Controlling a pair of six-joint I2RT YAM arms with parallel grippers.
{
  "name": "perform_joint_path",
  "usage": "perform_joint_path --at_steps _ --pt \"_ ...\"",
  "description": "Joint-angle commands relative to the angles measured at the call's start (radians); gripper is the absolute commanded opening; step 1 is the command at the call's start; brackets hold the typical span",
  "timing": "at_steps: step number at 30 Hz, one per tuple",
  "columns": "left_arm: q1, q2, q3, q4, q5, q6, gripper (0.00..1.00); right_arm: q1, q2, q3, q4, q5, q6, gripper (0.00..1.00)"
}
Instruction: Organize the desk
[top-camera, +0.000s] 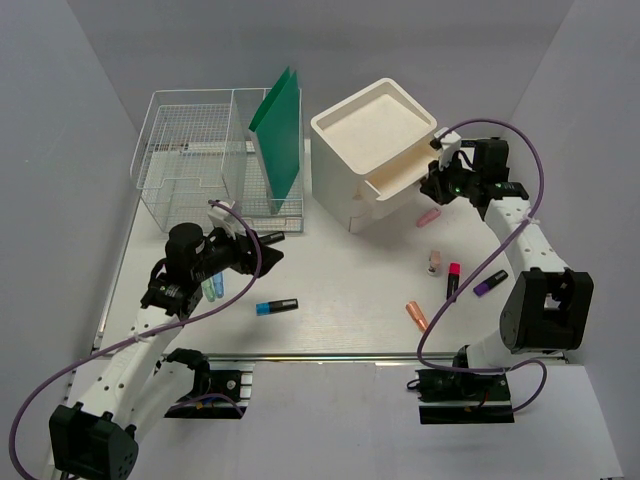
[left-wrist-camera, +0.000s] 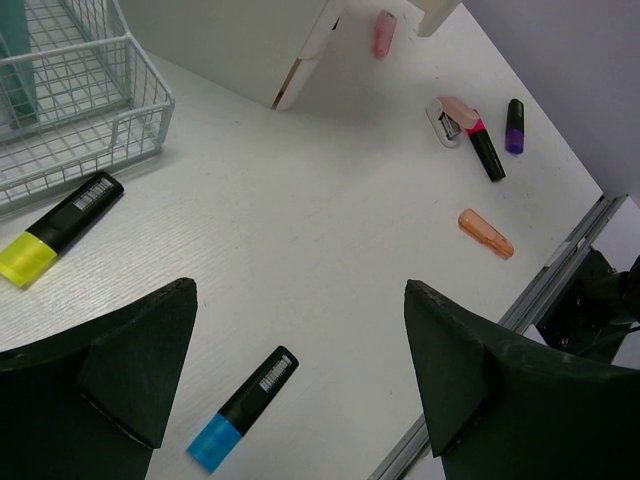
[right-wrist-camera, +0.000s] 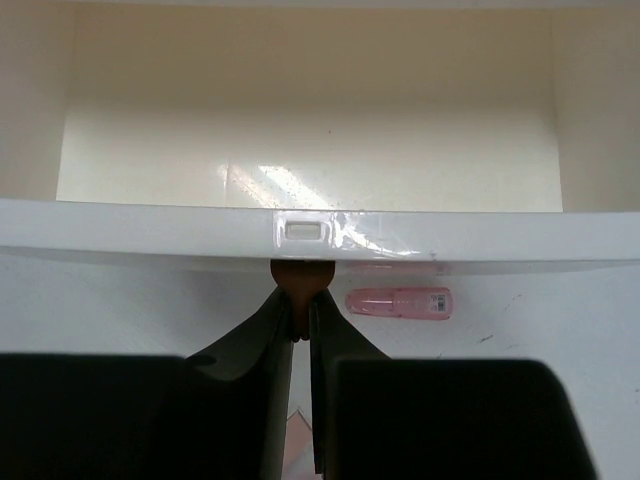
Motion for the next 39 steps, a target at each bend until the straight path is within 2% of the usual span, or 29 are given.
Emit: perform_joint_path --at_steps 1,3,4,7,10,15,19,23,26,28,33,37,39 --pt "-0.002 -0.024 0.006 0.001 0.018 0.014 0.94 -0.008 -0.045 -0.009 -0.003 -0.021 -0.001 0.12" --pt "-0.002 -0.027 0.006 0.000 0.019 0.014 0.94 -0.008 -0.045 -0.008 -0.009 -0.025 -0.001 0.25" --pt "-0.002 -0.027 0.007 0.001 0.019 0.012 0.94 -0.011 -0.047 -0.008 -0.009 -0.026 0.002 0.40" --pt "-0.002 -0.027 0.006 0.001 0.018 0.014 0.94 -0.011 -0.044 -0.006 -0.015 -0.038 0.003 0.70" --pt "-0.002 -0.024 0.006 0.001 0.022 0.015 0.94 -0.008 -0.053 -0.006 -0.027 -0.039 0.008 0.85" --pt "-0.002 -0.019 0.000 0.020 0.047 0.012 0.91 -0.016 -0.132 -0.051 -0.085 -0.047 -0.013 0.86" --pt "-0.002 0.010 -0.013 0.053 0.139 -0.002 0.83 -0.016 -0.253 -0.132 -0.183 -0.068 -0.075 0.86" --pt "-0.011 0.045 -0.017 0.073 0.167 -0.003 0.77 -0.016 -0.382 -0.215 -0.327 -0.134 -0.164 0.85" --pt "-0.020 0.091 -0.002 0.055 0.170 0.007 0.68 -0.013 -0.456 -0.270 -0.480 -0.246 -0.369 0.85" --pt "-0.048 0.125 0.009 0.024 0.165 0.014 0.67 -0.013 -0.501 -0.320 -0.521 -0.269 -0.478 0.84" --pt "-0.170 0.183 0.081 -0.110 0.029 0.021 0.68 -0.010 -0.524 -0.367 -0.521 -0.326 -0.511 0.81" --pt "-0.267 0.226 0.159 -0.313 -0.144 0.012 0.72 -0.005 -0.530 -0.439 -0.378 -0.468 -0.382 0.89" --pt "-0.314 0.235 0.209 -0.377 -0.264 0.014 0.75 -0.005 -0.548 -0.482 -0.316 -0.507 -0.340 0.89"
